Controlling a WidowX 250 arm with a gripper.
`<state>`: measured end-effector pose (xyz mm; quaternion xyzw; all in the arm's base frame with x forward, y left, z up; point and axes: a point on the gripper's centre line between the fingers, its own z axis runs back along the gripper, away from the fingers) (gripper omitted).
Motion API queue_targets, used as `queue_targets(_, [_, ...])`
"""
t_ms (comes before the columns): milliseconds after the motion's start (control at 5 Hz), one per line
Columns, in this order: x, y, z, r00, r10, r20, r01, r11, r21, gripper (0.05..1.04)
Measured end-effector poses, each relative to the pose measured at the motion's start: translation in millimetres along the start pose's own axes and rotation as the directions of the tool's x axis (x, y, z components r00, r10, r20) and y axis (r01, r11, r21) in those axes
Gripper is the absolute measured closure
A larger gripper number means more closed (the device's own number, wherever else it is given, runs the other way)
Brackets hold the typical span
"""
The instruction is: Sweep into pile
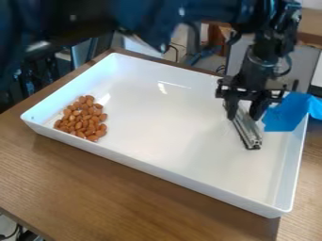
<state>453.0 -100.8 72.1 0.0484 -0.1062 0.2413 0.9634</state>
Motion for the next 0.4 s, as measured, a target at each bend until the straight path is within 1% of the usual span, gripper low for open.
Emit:
queue_targets(200, [1.2, -0.3, 15.3, 0.997, -0.041, -0.066, 0.044, 0.998, 0.033, 0.104])
queue_targets(400, [13.3, 7.2, 58.2, 0.987, -0.077, -0.142, 0.076, 0.997, -0.018, 0.081])
